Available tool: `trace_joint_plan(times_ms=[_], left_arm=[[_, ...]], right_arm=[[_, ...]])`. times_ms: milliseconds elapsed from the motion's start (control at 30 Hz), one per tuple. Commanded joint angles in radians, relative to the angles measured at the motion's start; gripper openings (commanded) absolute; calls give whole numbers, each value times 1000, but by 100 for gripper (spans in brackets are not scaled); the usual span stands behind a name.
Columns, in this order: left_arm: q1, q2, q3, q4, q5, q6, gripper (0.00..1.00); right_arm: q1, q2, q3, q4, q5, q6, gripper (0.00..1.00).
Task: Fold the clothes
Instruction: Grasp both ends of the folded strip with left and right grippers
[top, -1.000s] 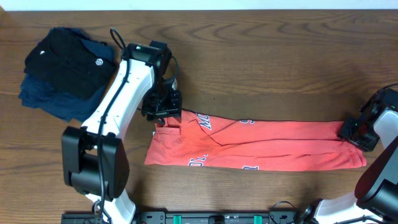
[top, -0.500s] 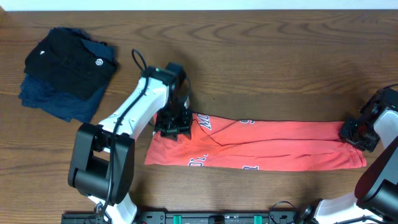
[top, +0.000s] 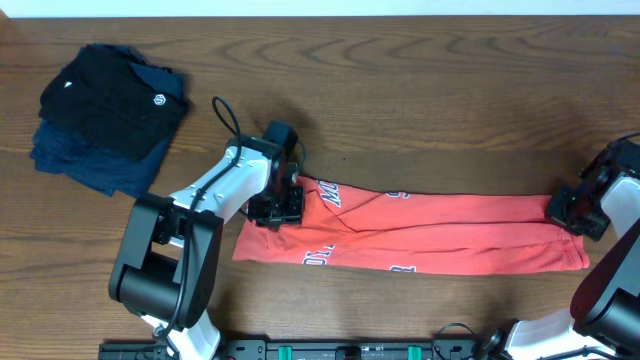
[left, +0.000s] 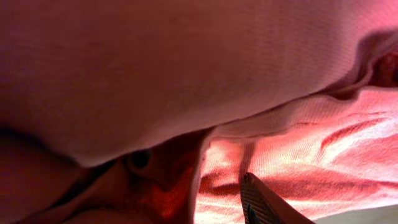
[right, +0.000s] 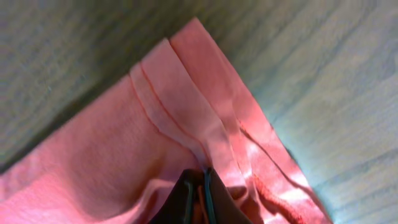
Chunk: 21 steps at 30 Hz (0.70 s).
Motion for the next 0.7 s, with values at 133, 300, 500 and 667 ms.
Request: trace_joint_plan(times_ms=[133, 300, 500, 667], left_arm=[[80, 69, -9, 195, -47, 2, 44], [93, 69, -7, 315, -46, 2, 43], [93, 69, -7, 455, -29, -16, 44], [93, 69, -7, 589, -28, -99, 44]], right_arm=[[12, 44, 1, 101, -31, 1, 6], [65, 77, 1, 203, -31, 2, 6], [129, 130, 1, 348, -39, 6, 8], [156, 137, 2, 471, -43, 16, 13]])
